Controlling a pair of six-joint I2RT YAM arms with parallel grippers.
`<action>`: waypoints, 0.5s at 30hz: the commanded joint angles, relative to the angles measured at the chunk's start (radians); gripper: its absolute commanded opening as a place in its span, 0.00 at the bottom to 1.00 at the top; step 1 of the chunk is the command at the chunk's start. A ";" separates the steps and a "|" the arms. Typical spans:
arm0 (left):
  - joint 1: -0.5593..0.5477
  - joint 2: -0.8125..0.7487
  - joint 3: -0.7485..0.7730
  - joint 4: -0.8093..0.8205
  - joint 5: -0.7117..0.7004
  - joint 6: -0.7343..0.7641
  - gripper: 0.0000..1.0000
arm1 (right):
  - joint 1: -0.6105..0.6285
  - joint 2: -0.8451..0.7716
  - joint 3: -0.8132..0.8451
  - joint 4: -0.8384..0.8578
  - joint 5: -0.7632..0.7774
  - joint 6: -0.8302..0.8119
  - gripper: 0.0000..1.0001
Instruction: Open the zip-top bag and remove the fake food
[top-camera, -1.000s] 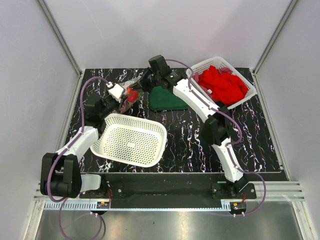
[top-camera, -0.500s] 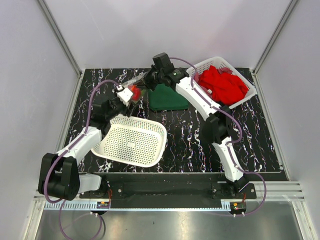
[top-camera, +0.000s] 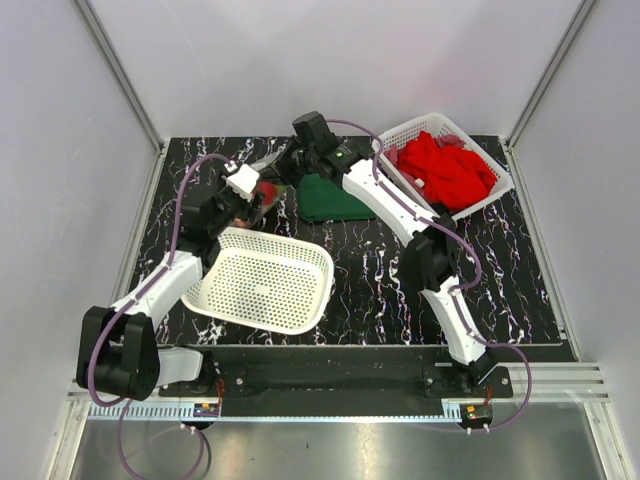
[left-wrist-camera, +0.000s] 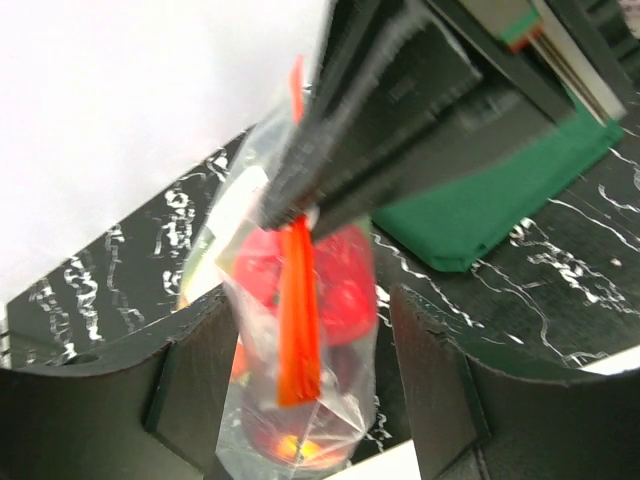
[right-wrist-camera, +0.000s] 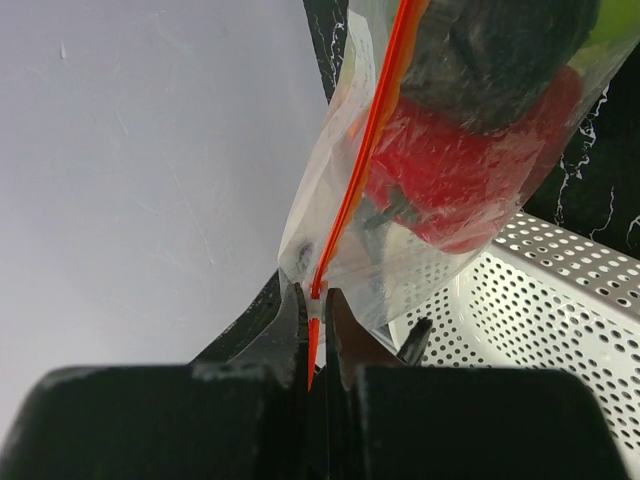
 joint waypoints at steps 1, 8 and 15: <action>-0.001 -0.030 0.046 0.070 -0.073 0.001 0.65 | 0.013 -0.044 0.013 0.047 0.010 -0.001 0.00; -0.004 -0.026 0.068 0.036 -0.104 0.064 0.63 | 0.013 -0.045 0.010 0.049 0.000 -0.003 0.00; -0.001 0.008 0.095 0.003 0.010 0.035 0.00 | 0.004 -0.027 0.043 0.046 -0.009 -0.011 0.00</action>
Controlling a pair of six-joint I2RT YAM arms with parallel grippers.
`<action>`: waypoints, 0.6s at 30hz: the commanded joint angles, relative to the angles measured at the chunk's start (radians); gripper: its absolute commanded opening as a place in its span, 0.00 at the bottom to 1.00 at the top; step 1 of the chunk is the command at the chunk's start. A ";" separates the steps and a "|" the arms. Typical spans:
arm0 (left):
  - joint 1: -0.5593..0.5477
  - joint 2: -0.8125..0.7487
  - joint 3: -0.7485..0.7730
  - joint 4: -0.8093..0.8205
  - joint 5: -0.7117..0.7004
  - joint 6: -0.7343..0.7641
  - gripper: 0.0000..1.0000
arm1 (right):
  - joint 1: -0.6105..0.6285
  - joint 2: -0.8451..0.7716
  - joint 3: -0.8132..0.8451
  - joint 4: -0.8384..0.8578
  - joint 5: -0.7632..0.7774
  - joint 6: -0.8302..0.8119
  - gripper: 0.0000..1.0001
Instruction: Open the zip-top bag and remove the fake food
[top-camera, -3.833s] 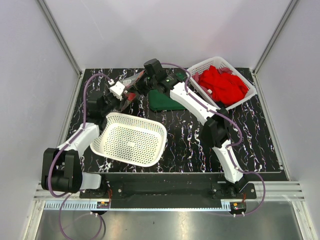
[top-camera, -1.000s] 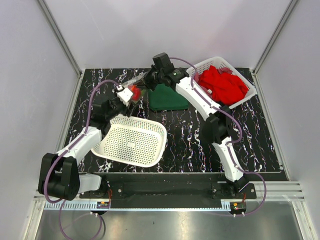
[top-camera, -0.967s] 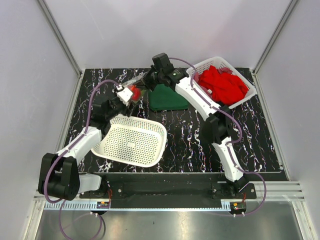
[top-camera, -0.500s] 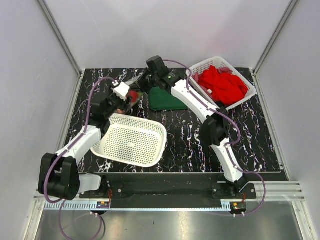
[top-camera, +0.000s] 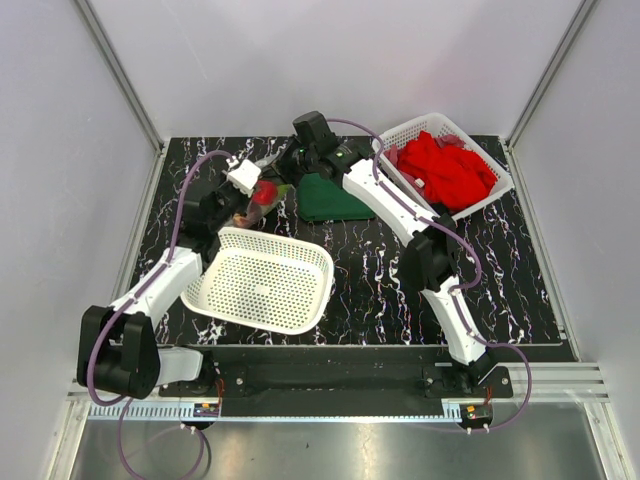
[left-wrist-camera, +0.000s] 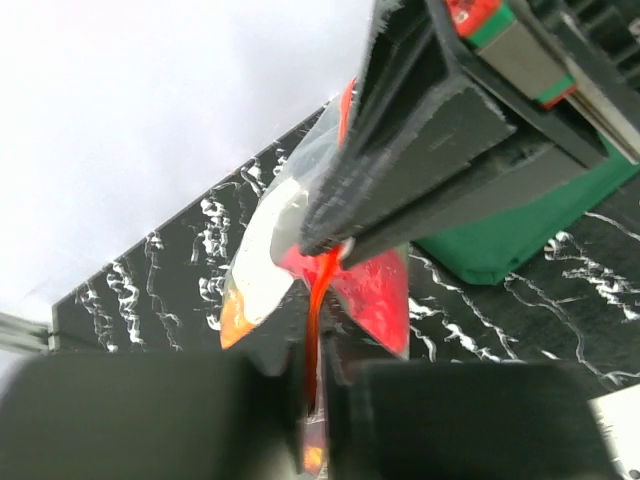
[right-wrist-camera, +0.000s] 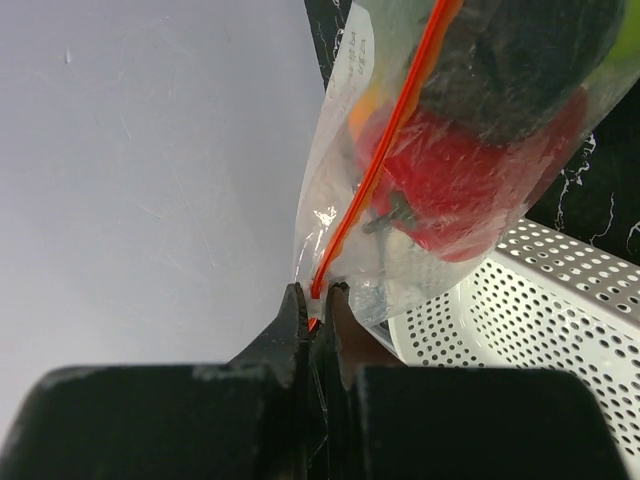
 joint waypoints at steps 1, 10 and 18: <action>0.000 -0.006 0.040 0.027 0.049 -0.003 0.00 | -0.004 -0.021 0.050 0.034 -0.013 -0.019 0.00; 0.031 -0.137 0.006 -0.063 -0.114 -0.110 0.00 | -0.047 0.022 0.056 0.031 0.056 -0.116 0.00; 0.089 -0.227 -0.060 -0.148 -0.120 -0.197 0.00 | -0.119 0.123 0.142 0.053 0.050 -0.240 0.00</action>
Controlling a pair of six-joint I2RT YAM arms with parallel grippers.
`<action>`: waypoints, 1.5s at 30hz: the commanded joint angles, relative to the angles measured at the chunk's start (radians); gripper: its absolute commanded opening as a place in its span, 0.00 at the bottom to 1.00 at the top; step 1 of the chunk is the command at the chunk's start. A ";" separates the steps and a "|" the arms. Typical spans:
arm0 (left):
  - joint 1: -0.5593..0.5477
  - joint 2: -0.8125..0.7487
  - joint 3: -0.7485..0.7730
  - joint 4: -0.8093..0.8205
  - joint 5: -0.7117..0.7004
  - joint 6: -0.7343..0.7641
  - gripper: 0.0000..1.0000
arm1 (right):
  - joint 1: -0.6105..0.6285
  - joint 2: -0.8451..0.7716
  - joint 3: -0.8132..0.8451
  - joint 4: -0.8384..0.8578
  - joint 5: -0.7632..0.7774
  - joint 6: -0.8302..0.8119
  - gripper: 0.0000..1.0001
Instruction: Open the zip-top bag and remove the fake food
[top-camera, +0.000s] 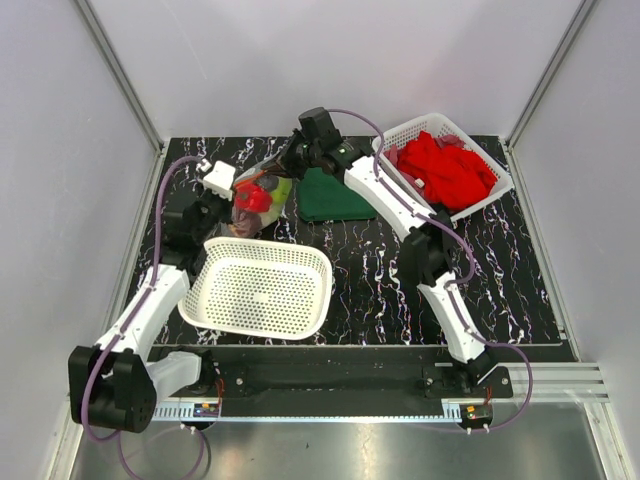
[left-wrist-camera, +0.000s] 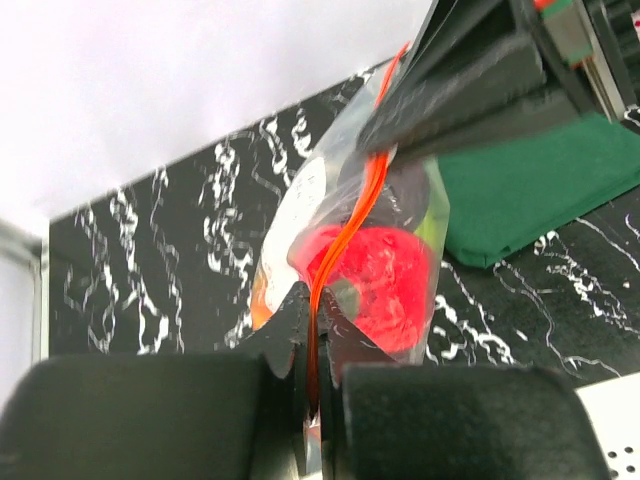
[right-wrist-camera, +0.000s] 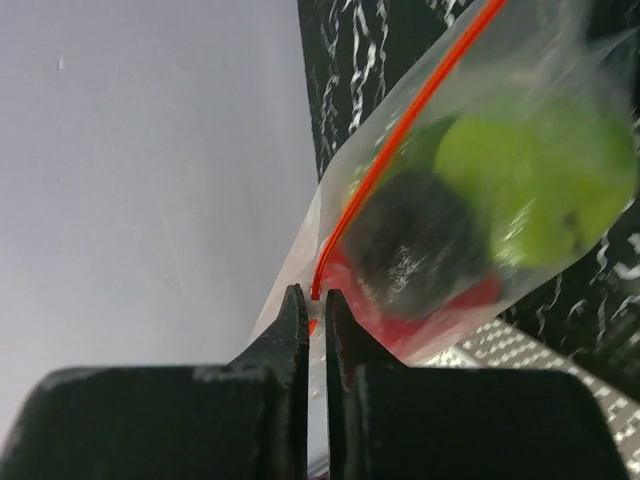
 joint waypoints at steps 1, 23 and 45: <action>0.034 -0.072 -0.033 0.002 -0.045 -0.048 0.00 | -0.097 0.074 0.093 0.029 0.049 -0.111 0.00; 0.043 -0.109 -0.085 0.051 0.014 -0.045 0.00 | -0.137 -0.050 0.043 -0.066 0.136 -0.326 0.65; 0.043 -0.104 -0.085 0.063 0.052 -0.067 0.00 | -0.028 -0.141 -0.076 -0.028 0.094 -0.211 0.29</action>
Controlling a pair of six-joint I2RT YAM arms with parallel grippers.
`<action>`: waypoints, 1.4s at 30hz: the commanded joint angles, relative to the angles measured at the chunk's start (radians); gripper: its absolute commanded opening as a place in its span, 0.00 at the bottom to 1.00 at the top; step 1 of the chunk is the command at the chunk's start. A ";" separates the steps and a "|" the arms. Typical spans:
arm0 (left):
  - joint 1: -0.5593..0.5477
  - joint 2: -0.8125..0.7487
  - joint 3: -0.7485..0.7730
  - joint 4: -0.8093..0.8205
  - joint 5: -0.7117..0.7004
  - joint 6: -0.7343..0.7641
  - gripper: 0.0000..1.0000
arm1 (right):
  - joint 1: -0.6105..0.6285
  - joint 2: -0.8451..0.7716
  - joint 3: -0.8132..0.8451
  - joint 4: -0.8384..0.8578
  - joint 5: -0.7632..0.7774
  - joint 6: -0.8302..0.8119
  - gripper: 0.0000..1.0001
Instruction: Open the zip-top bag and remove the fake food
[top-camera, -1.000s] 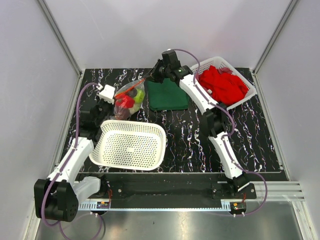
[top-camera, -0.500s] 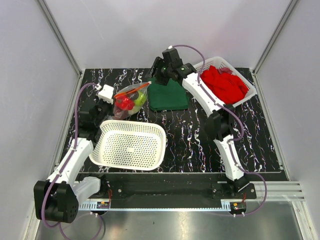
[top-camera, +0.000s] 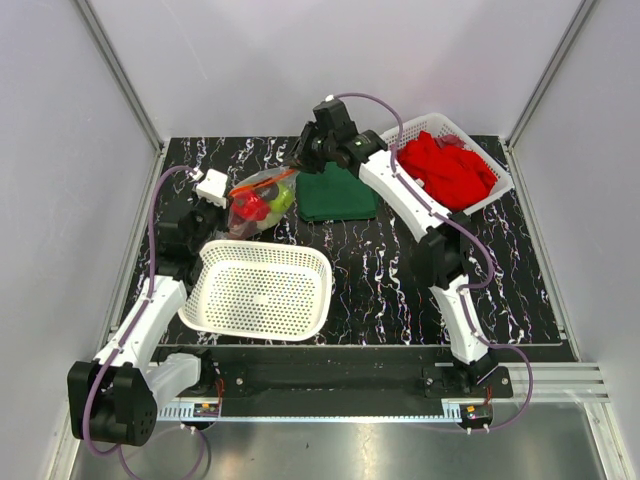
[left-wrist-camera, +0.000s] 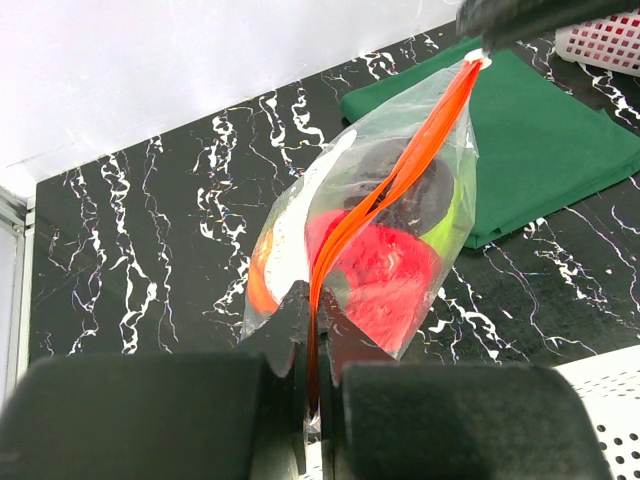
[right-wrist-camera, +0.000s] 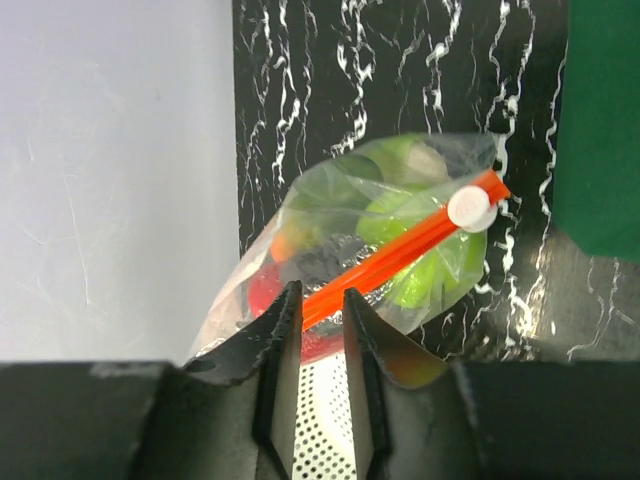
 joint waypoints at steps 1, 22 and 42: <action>0.005 -0.020 -0.007 0.072 0.027 -0.009 0.00 | 0.019 -0.029 -0.012 0.045 -0.036 0.059 0.29; 0.005 -0.013 -0.006 0.073 0.038 -0.012 0.00 | 0.040 -0.052 -0.148 0.122 -0.031 0.099 0.26; 0.005 -0.007 -0.004 0.073 0.044 -0.015 0.00 | 0.039 -0.232 -0.382 0.235 0.007 0.091 0.44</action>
